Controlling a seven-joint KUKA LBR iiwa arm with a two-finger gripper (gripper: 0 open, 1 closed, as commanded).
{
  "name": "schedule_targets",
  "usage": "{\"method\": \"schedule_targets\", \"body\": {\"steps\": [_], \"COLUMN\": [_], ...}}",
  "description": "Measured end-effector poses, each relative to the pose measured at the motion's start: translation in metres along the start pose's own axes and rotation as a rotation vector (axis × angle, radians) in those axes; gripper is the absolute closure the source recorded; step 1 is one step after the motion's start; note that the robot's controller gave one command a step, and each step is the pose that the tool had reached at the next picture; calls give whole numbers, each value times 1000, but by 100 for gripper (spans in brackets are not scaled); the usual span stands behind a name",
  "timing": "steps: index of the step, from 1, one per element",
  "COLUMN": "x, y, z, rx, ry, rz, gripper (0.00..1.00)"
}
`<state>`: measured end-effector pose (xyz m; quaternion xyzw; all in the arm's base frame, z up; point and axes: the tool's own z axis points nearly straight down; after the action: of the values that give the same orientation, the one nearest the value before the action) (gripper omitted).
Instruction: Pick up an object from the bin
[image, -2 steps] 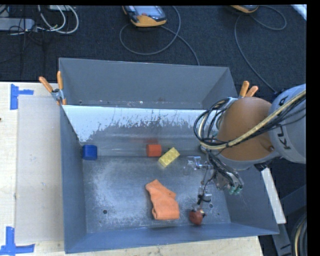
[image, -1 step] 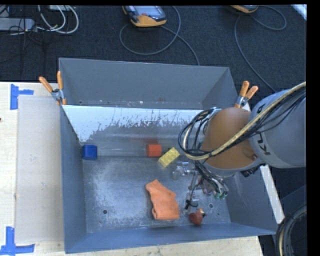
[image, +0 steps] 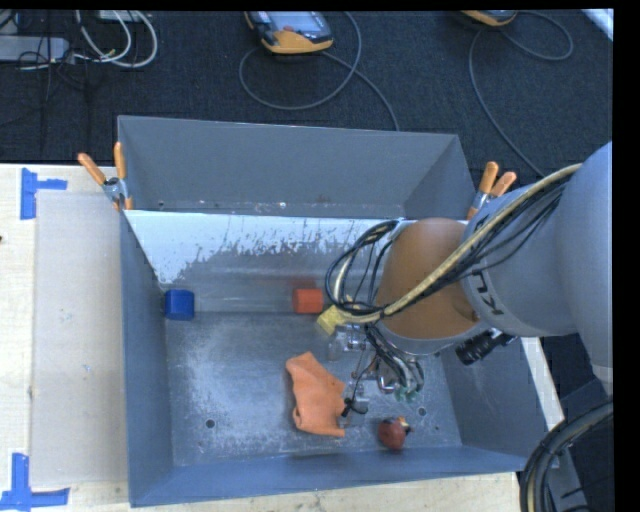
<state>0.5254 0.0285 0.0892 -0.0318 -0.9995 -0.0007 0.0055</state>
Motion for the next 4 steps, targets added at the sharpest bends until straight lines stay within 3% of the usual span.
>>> {"method": "schedule_targets", "body": {"steps": [1,2,3,4], "x": [0,16,2,2], "y": [30,36,53,53], "z": [5,12,19,19], "rx": [0,0,-1,-1], "ry": [-6,-3,-7,-7], "rz": [105,139,304,303], "gripper": [0,0,100,100]}}
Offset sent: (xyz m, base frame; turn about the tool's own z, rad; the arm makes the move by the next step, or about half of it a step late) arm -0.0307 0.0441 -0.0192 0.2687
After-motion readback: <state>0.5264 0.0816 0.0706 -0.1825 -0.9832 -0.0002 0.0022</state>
